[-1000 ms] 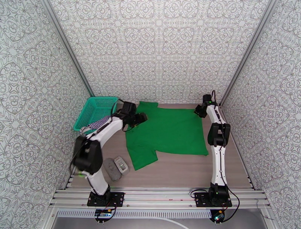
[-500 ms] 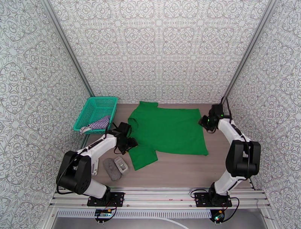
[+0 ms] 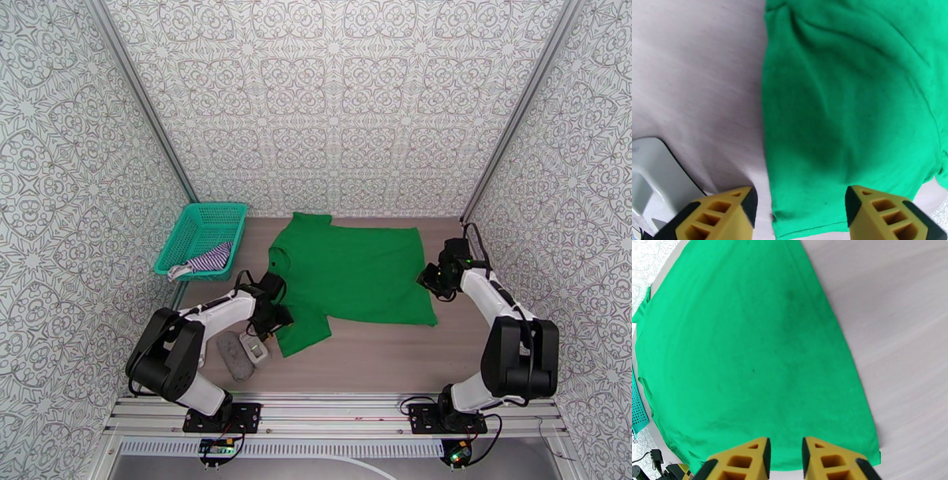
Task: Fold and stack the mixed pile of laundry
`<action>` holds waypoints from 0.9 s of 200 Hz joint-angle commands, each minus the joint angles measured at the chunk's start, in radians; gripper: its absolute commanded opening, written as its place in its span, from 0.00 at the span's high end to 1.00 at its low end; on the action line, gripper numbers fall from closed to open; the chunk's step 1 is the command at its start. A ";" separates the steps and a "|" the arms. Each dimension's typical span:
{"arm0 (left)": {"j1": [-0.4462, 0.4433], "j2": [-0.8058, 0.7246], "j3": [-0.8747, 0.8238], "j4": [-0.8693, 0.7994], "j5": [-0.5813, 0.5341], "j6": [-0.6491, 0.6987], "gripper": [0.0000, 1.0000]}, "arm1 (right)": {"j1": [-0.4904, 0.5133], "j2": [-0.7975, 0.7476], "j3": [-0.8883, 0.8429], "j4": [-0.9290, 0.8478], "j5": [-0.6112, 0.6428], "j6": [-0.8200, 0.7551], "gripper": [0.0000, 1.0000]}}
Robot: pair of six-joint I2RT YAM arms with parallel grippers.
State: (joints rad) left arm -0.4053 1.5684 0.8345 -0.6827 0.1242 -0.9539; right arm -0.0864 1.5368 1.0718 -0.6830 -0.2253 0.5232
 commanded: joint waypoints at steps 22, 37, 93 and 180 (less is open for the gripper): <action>-0.007 0.034 -0.035 0.036 -0.014 0.004 0.45 | -0.002 -0.009 -0.037 -0.035 0.010 0.005 0.72; -0.012 0.054 -0.006 0.030 -0.016 0.011 0.47 | -0.005 -0.007 -0.041 -0.044 0.015 0.016 0.72; -0.029 0.097 0.044 0.028 -0.038 0.025 0.62 | -0.105 -0.051 -0.098 -0.099 0.005 0.035 0.71; -0.038 0.072 0.119 -0.009 -0.056 0.060 0.96 | -0.119 -0.053 -0.126 -0.111 -0.031 0.077 0.70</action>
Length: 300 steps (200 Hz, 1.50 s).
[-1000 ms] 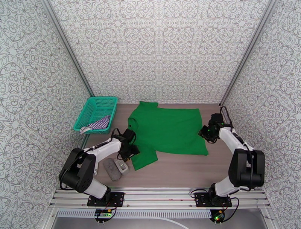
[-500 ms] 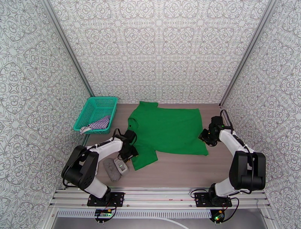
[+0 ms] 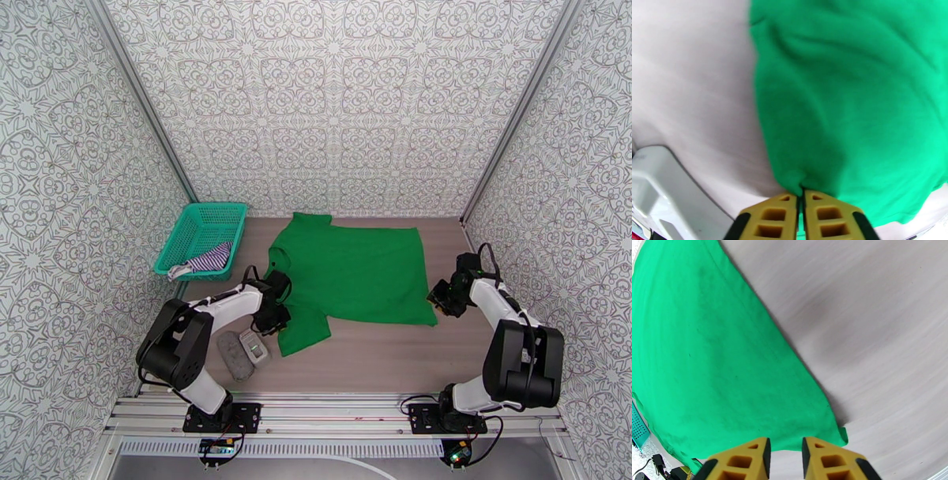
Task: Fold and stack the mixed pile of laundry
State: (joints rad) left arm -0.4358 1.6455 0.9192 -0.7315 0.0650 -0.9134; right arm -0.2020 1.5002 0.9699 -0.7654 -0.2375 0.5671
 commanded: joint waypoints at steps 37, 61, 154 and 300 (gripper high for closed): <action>-0.006 -0.053 0.052 -0.013 -0.009 0.061 1.00 | -0.078 -0.025 -0.100 -0.004 -0.063 0.084 0.69; -0.005 -0.079 0.060 -0.036 0.002 0.105 1.00 | -0.120 -0.010 -0.114 0.020 -0.120 0.105 0.69; 0.055 -0.165 0.135 -0.124 0.048 0.187 1.00 | -0.122 0.050 -0.235 0.181 -0.230 0.282 0.62; 0.080 -0.174 0.174 -0.169 0.076 0.206 1.00 | -0.073 -0.078 -0.057 -0.195 -0.035 0.035 0.57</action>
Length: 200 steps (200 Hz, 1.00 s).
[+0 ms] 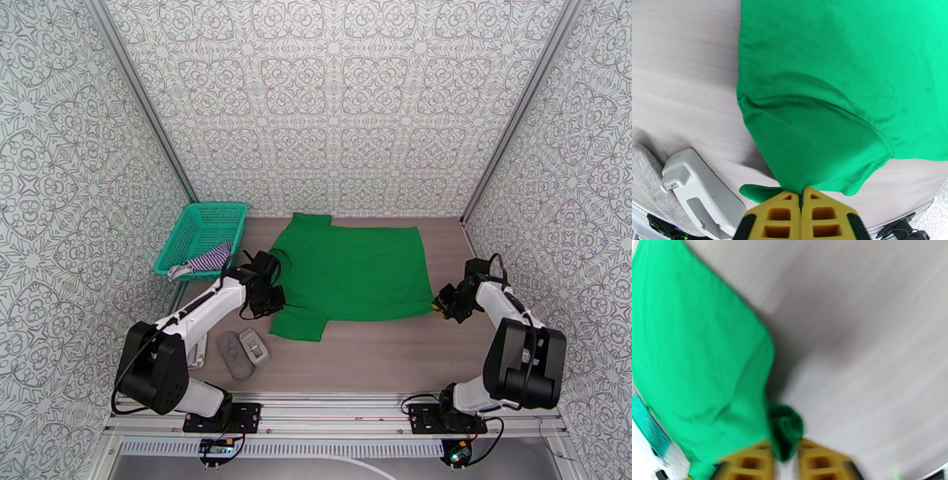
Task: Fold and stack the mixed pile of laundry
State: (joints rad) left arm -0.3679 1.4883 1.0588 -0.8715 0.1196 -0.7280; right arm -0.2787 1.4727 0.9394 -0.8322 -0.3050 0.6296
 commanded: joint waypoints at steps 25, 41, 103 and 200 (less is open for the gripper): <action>0.011 -0.013 0.036 -0.030 0.032 0.024 1.00 | -0.019 -0.080 -0.083 -0.112 0.030 -0.014 0.52; 0.010 -0.004 0.036 -0.028 0.042 0.028 1.00 | -0.056 -0.064 -0.126 -0.038 -0.040 0.025 0.53; 0.009 0.000 0.052 -0.046 0.042 0.043 1.00 | -0.069 0.010 -0.145 0.141 -0.133 0.173 0.54; 0.020 -0.022 0.082 -0.081 0.024 0.041 1.00 | -0.093 0.082 -0.139 0.222 -0.056 0.178 0.79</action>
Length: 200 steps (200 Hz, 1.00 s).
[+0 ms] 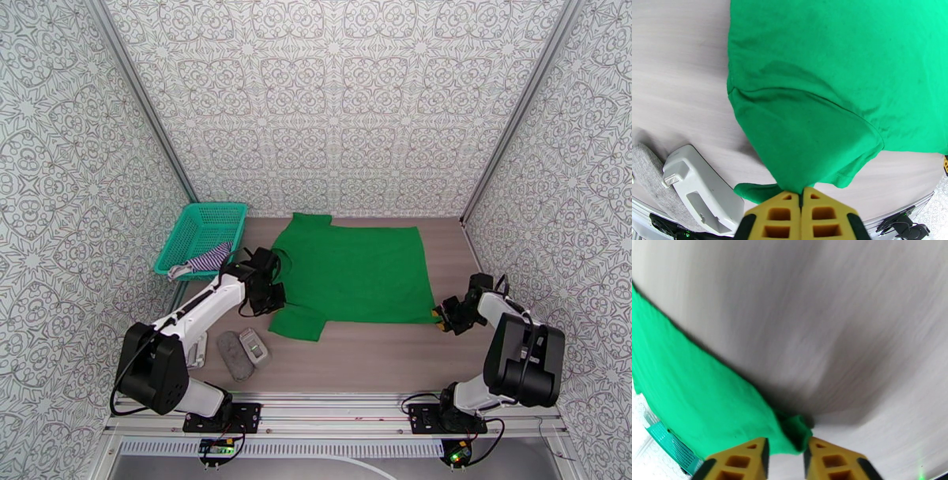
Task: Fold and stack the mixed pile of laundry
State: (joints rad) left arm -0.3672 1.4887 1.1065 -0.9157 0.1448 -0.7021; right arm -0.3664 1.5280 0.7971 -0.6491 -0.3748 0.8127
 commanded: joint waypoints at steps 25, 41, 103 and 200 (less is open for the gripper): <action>0.028 -0.028 0.054 -0.051 0.001 0.024 1.00 | -0.005 0.033 0.034 0.017 0.004 -0.050 0.90; 0.031 -0.022 0.072 -0.062 0.004 0.027 1.00 | -0.004 0.021 0.047 -0.018 0.007 -0.086 0.95; 0.049 -0.042 0.125 -0.117 0.002 0.022 1.00 | 0.027 -0.032 0.054 -0.095 0.027 -0.197 1.00; 0.116 0.125 0.304 -0.056 0.050 0.014 1.00 | 0.099 0.088 0.323 -0.136 0.088 -0.273 1.00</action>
State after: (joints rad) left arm -0.2653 1.5547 1.3518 -0.9974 0.1684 -0.6876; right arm -0.2737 1.5661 1.0569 -0.7605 -0.3119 0.5701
